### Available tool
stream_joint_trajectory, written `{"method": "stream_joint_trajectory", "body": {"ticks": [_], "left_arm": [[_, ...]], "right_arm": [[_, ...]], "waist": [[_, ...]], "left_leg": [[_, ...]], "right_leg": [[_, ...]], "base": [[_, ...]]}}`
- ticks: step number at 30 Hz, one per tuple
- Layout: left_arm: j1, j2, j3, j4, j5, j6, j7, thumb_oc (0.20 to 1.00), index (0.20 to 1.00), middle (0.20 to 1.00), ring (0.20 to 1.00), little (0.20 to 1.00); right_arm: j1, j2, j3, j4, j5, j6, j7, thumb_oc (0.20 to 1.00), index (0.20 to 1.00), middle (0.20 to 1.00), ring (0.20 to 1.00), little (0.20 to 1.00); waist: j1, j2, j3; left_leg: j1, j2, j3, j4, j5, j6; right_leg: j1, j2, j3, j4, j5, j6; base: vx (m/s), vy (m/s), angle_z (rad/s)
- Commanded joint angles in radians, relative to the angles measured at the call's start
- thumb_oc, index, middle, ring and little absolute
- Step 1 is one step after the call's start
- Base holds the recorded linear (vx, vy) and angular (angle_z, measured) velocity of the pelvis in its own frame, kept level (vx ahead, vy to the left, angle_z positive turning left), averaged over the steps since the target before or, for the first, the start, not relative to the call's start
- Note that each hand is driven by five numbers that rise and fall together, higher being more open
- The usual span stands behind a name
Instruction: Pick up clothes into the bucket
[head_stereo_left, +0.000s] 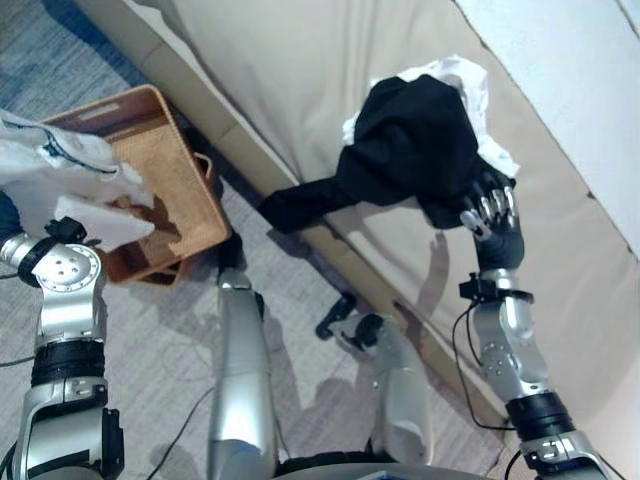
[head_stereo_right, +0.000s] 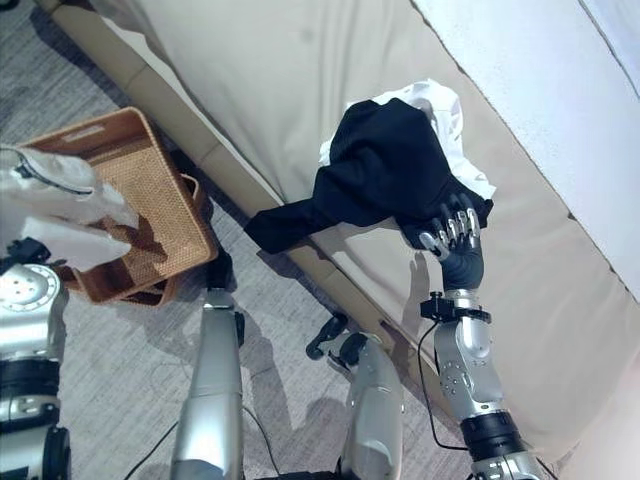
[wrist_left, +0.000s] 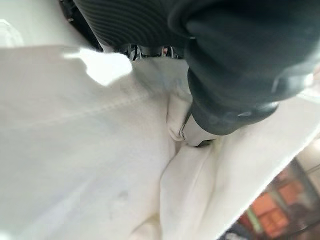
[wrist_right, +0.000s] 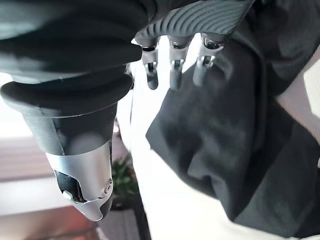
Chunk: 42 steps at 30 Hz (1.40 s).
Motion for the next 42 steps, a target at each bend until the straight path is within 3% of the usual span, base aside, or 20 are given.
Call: {"method": "stream_joint_trajectory", "body": {"ticks": [1, 15, 16, 20, 28, 30, 32, 33, 42], "left_arm": [[-0.088, 0.059, -0.023, -0.007, -0.015, -0.061, -0.020, 0.200, 0.200, 0.200, 0.200, 0.200], [-0.142, 0.108, -0.157, 0.189, -0.090, -0.043, -0.218, 0.200, 0.200, 0.200, 0.200, 0.200], [-0.156, 0.120, -0.178, 0.241, -0.071, -0.003, -0.225, 0.200, 0.200, 0.200, 0.200, 0.200], [-0.167, 0.106, -0.181, 0.300, -0.097, 0.020, -0.242, 0.200, 0.200, 0.200, 0.200, 0.200], [-0.191, 0.101, -0.188, 0.399, -0.151, 0.049, -0.287, 0.200, 0.200, 0.200, 0.200, 0.200], [-0.199, 0.100, -0.195, 0.378, -0.166, 0.031, -0.291, 0.216, 0.216, 0.216, 0.216, 0.216], [-0.201, 0.106, -0.200, 0.372, -0.157, 0.028, -0.291, 0.570, 0.570, 0.570, 0.570, 0.570], [-0.202, 0.108, -0.204, 0.364, -0.151, 0.023, -0.290, 1.000, 1.000, 1.000, 1.000, 1.000], [-0.216, 0.137, -0.230, 0.400, -0.114, 0.033, -0.321, 1.000, 1.000, 1.000, 1.000, 1.000]], "right_arm": [[-0.022, -0.007, -0.025, -0.073, 0.027, -0.080, -0.005, 1.000, 1.000, 1.000, 1.000, 1.000], [-0.048, -0.020, -0.021, -0.018, 0.018, -0.068, 0.007, 1.000, 1.000, 1.000, 1.000, 1.000], [-0.053, -0.020, -0.024, -0.021, 0.016, -0.068, 0.011, 1.000, 1.000, 1.000, 1.000, 1.000], [-0.057, -0.014, -0.033, -0.027, 0.020, -0.071, 0.010, 1.000, 1.000, 1.000, 1.000, 1.000], [-0.052, -0.019, -0.042, -0.046, 0.032, -0.069, 0.012, 1.000, 1.000, 1.000, 1.000, 1.000], [-0.049, -0.018, -0.047, -0.052, 0.035, -0.070, 0.011, 1.000, 1.000, 1.000, 1.000, 1.000], [-0.050, -0.017, -0.050, -0.050, 0.036, -0.071, 0.011, 1.000, 1.000, 1.000, 1.000, 1.000], [-0.053, -0.017, -0.052, -0.041, 0.039, -0.071, 0.012, 1.000, 1.000, 1.000, 1.000, 1.000], [-0.072, -0.012, -0.050, -0.022, 0.038, -0.073, 0.019, 1.000, 1.000, 1.000, 1.000, 1.000]], "waist": [[0.023, -0.054, 0.019], [-0.012, -0.044, 0.028], [-0.018, -0.045, 0.028], [-0.022, -0.047, 0.028], [-0.034, -0.052, 0.005], [-0.034, -0.050, -0.005], [-0.035, -0.050, -0.007], [-0.033, -0.049, -0.009], [-0.034, -0.040, -0.012]], "left_leg": [[-0.002, 0.013, 0.012, 0.101, -0.141, 0.026], [-0.111, 0.005, 0.015, 0.153, -0.147, 0.039], [-0.117, 0.005, 0.017, 0.158, -0.148, 0.040], [-0.118, 0.005, 0.018, 0.160, -0.150, 0.040], [-0.119, 0.007, 0.014, 0.147, -0.146, 0.039], [-0.117, 0.008, 0.014, 0.135, -0.142, 0.037], [-0.116, 0.008, 0.014, 0.130, -0.140, 0.037], [-0.115, 0.007, 0.015, 0.127, -0.139, 0.037], [-0.076, 0.016, 0.029, 0.076, -0.122, 0.031]], "right_leg": [[-0.088, -0.023, 0.077, -0.056, 0.153, 0.070], [-0.201, -0.031, 0.104, -0.037, 0.167, 0.076], [-0.204, -0.033, 0.103, -0.040, 0.171, 0.078], [-0.205, -0.032, 0.105, -0.043, 0.175, 0.079], [-0.203, -0.027, 0.099, -0.048, 0.178, 0.077], [-0.202, -0.026, 0.098, -0.051, 0.176, 0.076], [-0.203, -0.025, 0.099, -0.054, 0.177, 0.076], [-0.204, -0.024, 0.099, -0.055, 0.178, 0.076], [-0.183, -0.017, 0.096, -0.094, 0.203, 0.085]], "base": [[-0.04, 0.048, -0.05], [-0.01, 0.042, -0.04], [0.01, 0.030, -0.01], [0.00, 0.000, 0.00], [0.00, 0.000, 0.00], [0.00, 0.000, 0.00], [0.00, 0.000, 0.00], [0.00, 0.000, 0.00], [0.00, 0.000, 0.00]]}}
